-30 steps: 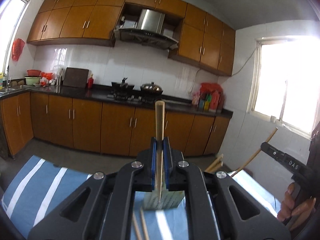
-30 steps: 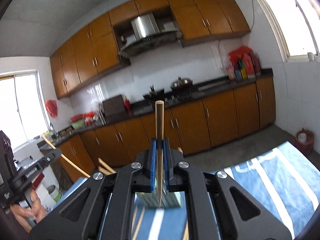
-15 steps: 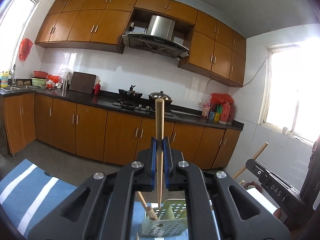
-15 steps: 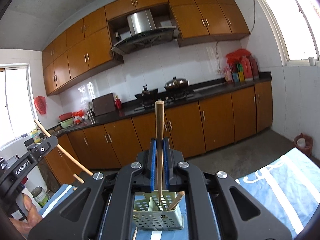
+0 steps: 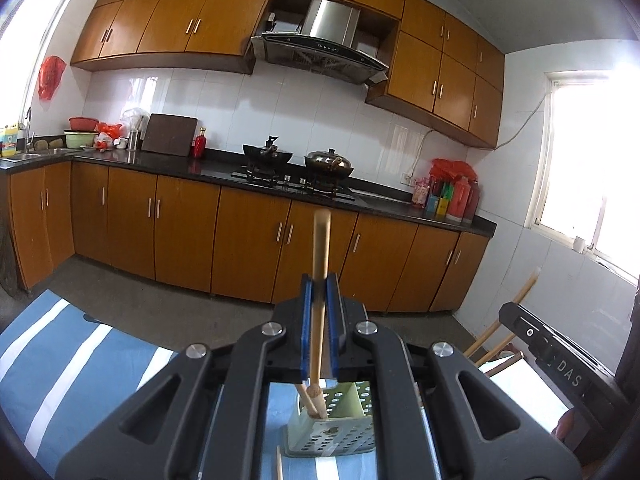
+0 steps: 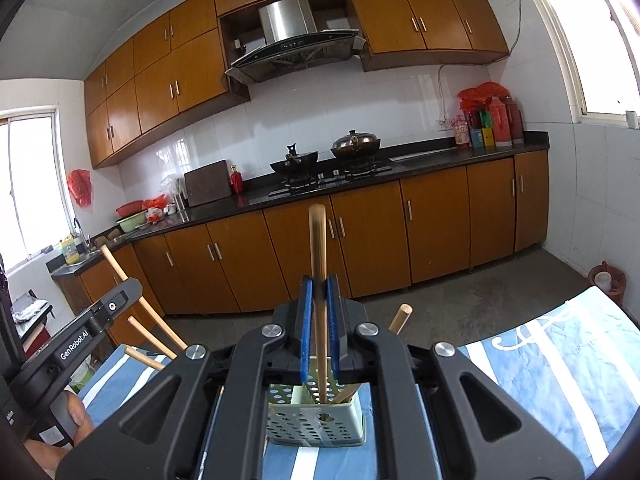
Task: Organize utensils
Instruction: 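Lower both chopsticks into the green holder and open both tools, then move both open tools down to the chopsticks on the cloth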
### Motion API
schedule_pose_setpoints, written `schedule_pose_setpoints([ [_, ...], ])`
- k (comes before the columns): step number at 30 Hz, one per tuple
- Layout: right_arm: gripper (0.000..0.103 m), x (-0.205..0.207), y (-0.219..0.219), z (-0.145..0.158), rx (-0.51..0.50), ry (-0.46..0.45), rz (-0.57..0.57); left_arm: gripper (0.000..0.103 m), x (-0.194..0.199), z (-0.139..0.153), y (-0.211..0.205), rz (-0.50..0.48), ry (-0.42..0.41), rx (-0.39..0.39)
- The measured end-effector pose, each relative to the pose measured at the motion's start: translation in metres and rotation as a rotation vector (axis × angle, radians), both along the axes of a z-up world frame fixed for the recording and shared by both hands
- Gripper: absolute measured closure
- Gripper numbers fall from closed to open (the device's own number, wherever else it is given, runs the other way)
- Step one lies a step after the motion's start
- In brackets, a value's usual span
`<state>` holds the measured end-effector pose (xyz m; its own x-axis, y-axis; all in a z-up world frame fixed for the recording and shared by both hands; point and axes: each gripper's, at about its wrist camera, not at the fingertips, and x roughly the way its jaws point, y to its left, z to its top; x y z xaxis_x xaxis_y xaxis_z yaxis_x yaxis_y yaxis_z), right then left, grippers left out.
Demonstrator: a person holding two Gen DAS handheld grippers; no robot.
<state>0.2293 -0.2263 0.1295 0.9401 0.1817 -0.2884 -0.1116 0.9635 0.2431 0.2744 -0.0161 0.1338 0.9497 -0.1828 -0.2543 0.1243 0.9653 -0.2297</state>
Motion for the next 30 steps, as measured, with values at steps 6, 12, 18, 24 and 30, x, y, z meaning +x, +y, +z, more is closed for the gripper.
schedule_pose_setpoints([
  [6,0.094,-0.014,-0.009,0.013,0.002,-0.024,-0.016,0.088,-0.02,0.011,0.01,0.004,-0.019,-0.019],
  [12,0.088,-0.051,-0.033,0.018,-0.002,-0.028,-0.056,0.082,-0.065,0.015,0.031,0.001,-0.016,-0.007],
  [18,0.084,-0.077,-0.059,-0.035,-0.026,0.144,-0.093,0.079,-0.101,-0.041,0.059,0.033,0.128,0.055],
  [24,0.084,-0.082,-0.054,-0.138,-0.022,0.452,-0.027,0.079,-0.103,-0.126,0.081,0.058,0.372,0.079],
  [30,0.084,-0.088,-0.019,-0.193,-0.024,0.595,0.071,0.079,-0.11,-0.168,0.081,0.021,0.491,0.073],
])
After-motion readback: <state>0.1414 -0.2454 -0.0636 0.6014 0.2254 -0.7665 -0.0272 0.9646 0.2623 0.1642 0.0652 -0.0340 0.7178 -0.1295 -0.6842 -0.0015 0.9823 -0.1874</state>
